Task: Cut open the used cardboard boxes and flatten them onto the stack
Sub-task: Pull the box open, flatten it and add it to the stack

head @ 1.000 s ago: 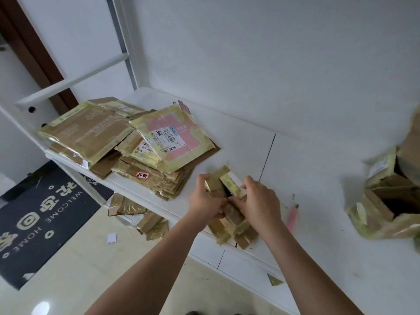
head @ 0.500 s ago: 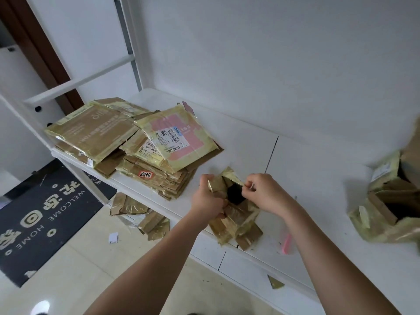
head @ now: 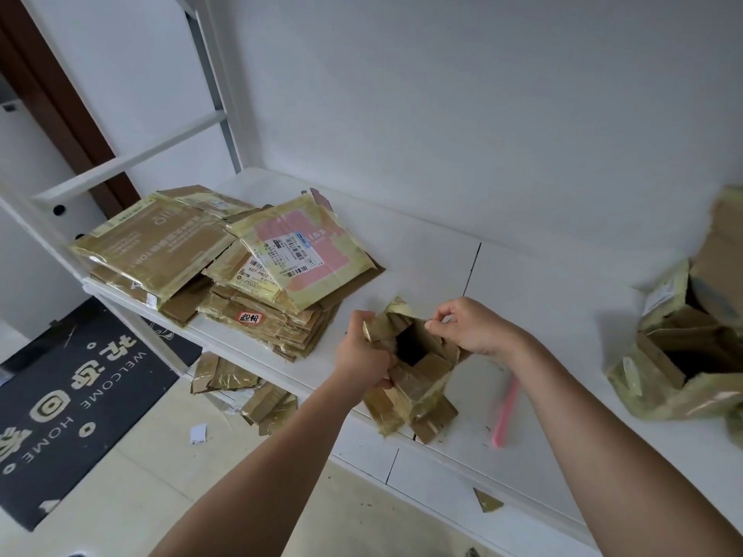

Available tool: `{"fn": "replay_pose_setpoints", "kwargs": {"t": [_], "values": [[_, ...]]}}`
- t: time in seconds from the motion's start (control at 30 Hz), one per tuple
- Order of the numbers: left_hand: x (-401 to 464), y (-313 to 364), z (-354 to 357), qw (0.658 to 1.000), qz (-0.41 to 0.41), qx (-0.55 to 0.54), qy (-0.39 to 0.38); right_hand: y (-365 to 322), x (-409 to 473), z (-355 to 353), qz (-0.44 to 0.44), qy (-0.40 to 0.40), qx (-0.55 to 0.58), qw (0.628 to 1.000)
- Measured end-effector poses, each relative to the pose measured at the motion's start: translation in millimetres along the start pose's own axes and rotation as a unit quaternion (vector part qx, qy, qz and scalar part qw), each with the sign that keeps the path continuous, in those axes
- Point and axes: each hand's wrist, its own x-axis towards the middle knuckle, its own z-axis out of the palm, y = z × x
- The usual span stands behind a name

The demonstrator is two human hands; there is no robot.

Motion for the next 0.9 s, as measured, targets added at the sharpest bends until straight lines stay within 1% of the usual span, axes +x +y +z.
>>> {"fn": "replay_pose_setpoints", "kwargs": {"t": [0.07,0.13,0.2,0.3,0.37,0.4,0.47,0.5,0.6,0.77,0.9], "values": [[-1.9,0.4,-0.5,1.0,0.001,-0.001,0.008,-1.5,-4.3,8.8,0.003,0.027,-0.01,1.0],[-5.7,1.3,-0.3,1.0,0.028,0.004,0.013,-5.4,-9.9,17.5,-0.004,0.055,-0.007,0.998],[-11.9,4.7,3.9,0.995,0.091,0.03,0.012,-9.8,-13.0,25.0,-0.03,0.125,-0.024,0.991],[-19.2,10.1,12.8,0.977,0.197,0.08,0.01,-15.2,-16.2,28.8,-0.093,0.246,-0.046,0.964],[-18.8,13.7,12.9,0.97,0.233,0.061,0.026,-14.3,-20.7,28.0,-0.132,0.299,-0.003,0.945],[-17.6,15.6,11.5,0.971,0.234,0.034,0.032,-12.2,-23.3,27.2,-0.144,0.312,0.027,0.939],[-13.9,18.1,9.2,0.978,0.204,-0.021,0.036,-6.3,-28.0,27.9,-0.153,0.313,0.077,0.934],[-11.8,18.4,8.7,0.979,0.2,-0.016,0.04,-3.1,-29.8,30.0,-0.154,0.312,0.088,0.933],[-11.0,16.2,10.6,0.973,0.223,0.04,0.05,4.4,-32.5,35.8,-0.153,0.301,0.089,0.937],[-9.0,6.6,11.5,0.966,0.235,0.092,0.064,9.7,-33.6,33.2,-0.175,0.24,0.027,0.955],[-7.8,3.5,11.3,0.958,0.253,0.115,0.075,10.9,-33.9,26.3,-0.193,0.2,-0.01,0.961]]}}
